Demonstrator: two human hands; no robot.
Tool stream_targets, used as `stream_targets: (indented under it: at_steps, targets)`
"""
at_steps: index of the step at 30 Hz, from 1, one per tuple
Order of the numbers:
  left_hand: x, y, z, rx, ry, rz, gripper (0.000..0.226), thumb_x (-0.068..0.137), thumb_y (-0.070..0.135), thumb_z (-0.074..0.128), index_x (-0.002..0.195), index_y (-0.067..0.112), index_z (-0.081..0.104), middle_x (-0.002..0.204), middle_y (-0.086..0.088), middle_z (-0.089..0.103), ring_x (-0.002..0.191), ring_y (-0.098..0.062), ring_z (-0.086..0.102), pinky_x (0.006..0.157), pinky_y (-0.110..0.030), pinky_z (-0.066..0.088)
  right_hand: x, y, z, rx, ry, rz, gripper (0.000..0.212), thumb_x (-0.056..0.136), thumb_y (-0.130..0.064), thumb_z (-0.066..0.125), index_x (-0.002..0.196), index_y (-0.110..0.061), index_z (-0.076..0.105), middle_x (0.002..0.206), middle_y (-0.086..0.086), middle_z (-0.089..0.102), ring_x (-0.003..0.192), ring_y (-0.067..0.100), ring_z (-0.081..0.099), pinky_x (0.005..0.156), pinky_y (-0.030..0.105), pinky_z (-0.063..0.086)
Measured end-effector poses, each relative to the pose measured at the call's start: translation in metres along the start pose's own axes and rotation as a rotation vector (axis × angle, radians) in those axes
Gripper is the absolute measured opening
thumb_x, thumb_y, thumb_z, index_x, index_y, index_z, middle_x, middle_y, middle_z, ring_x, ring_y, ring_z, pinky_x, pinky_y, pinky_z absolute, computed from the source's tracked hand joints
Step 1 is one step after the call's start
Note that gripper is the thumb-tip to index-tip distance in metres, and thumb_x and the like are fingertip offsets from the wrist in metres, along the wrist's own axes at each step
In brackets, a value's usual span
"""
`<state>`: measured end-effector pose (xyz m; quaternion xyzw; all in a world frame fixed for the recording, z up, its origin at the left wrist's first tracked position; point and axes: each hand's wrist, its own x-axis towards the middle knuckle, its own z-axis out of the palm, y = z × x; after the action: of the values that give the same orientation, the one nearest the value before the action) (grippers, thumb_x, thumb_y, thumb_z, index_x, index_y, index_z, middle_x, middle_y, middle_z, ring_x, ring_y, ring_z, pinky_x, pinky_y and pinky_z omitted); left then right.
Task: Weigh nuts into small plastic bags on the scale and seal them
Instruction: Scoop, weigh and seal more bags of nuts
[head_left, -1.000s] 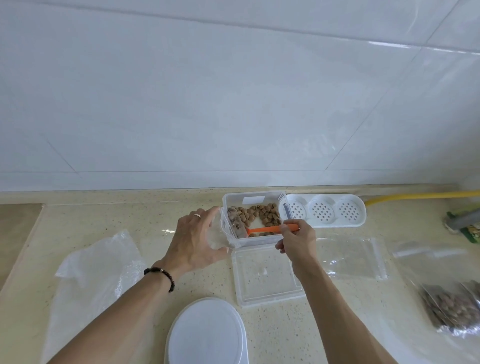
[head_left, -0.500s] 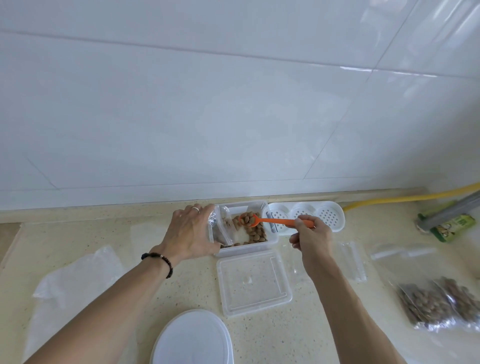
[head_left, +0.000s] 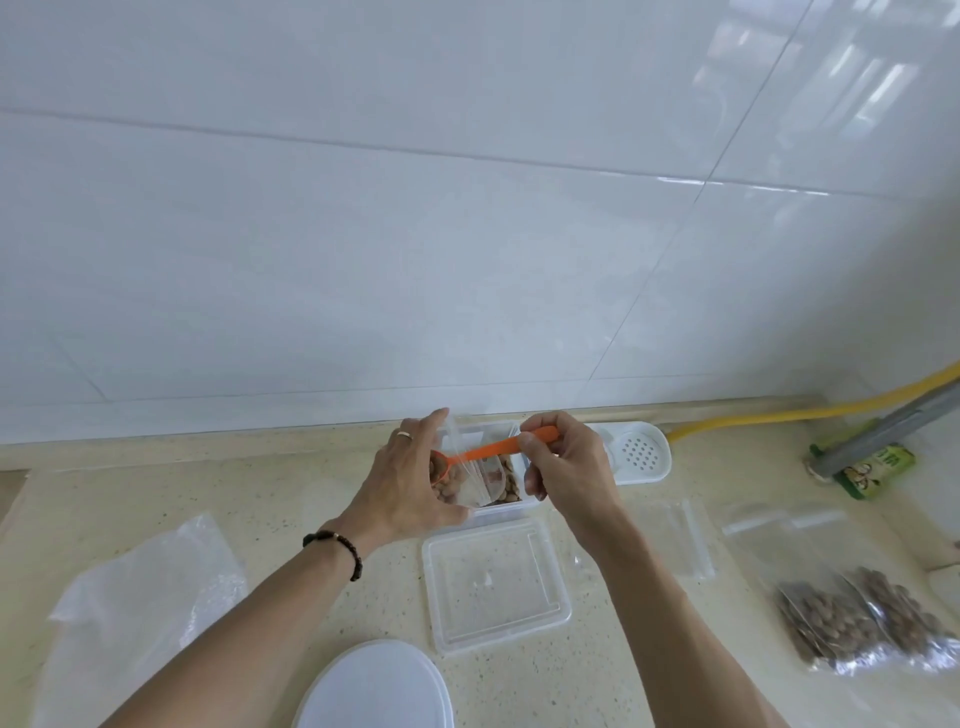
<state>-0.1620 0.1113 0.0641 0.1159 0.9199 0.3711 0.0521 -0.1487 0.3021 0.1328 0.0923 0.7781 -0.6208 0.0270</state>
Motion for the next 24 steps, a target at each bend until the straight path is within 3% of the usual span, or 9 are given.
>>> stream_targets:
  at_steps: [5, 13, 16, 19, 24]
  targets:
    - [0.001, -0.007, 0.003, -0.032, 0.072, -0.050, 0.098, 0.064, 0.039, 0.082, 0.145, 0.025, 0.027, 0.127, 0.001, 0.039, 0.119, -0.019, 0.043, 0.102, -0.035, 0.037, -0.001, -0.010, -0.008, -0.160, 0.005, -0.171, 0.009, 0.093, -0.003, 0.060, 0.090, -0.011, 0.062, 0.060, 0.002, 0.060, 0.048, 0.015, 0.058, 0.046, 0.026, 0.046]
    - [0.001, -0.021, 0.004, -0.018, 0.083, -0.139, 0.093, 0.065, 0.045, 0.079, 0.142, 0.027, 0.030, 0.128, 0.000, 0.042, 0.117, -0.018, 0.049, 0.098, -0.039, 0.043, -0.004, -0.006, -0.011, -0.206, 0.025, -0.256, 0.013, 0.093, -0.003, 0.059, 0.088, -0.015, 0.061, 0.074, 0.003, 0.067, 0.051, 0.012, 0.059, 0.049, 0.021, 0.044]
    - [-0.002, -0.026, 0.005, -0.006, 0.094, -0.171, 0.095, 0.064, 0.047, 0.078, 0.143, 0.030, 0.028, 0.127, 0.000, 0.042, 0.117, -0.019, 0.050, 0.096, -0.040, 0.046, -0.005, -0.003, -0.010, -0.179, 0.056, -0.251, 0.013, 0.093, -0.004, 0.059, 0.088, -0.015, 0.061, 0.072, 0.005, 0.067, 0.051, 0.011, 0.059, 0.050, 0.020, 0.043]
    - [-0.006, -0.031, 0.004, 0.037, 0.129, -0.183, 0.093, 0.067, 0.045, 0.078, 0.143, 0.028, 0.028, 0.127, -0.003, 0.044, 0.118, -0.020, 0.050, 0.096, -0.041, 0.046, 0.000, 0.006, -0.011, -0.081, 0.226, -0.216, 0.010, 0.094, -0.006, 0.060, 0.089, -0.014, 0.061, 0.067, 0.010, 0.062, 0.047, 0.008, 0.056, 0.047, 0.016, 0.042]
    - [-0.018, -0.048, -0.002, 0.089, 0.156, -0.183, 0.091, 0.063, 0.040, 0.081, 0.139, 0.028, 0.033, 0.121, -0.004, 0.046, 0.115, -0.022, 0.050, 0.093, -0.041, 0.046, 0.017, 0.053, -0.013, -0.165, 0.370, -0.029, 0.008, 0.094, -0.008, 0.058, 0.091, -0.015, 0.061, 0.079, 0.011, 0.066, 0.046, 0.011, 0.059, 0.044, 0.015, 0.043]
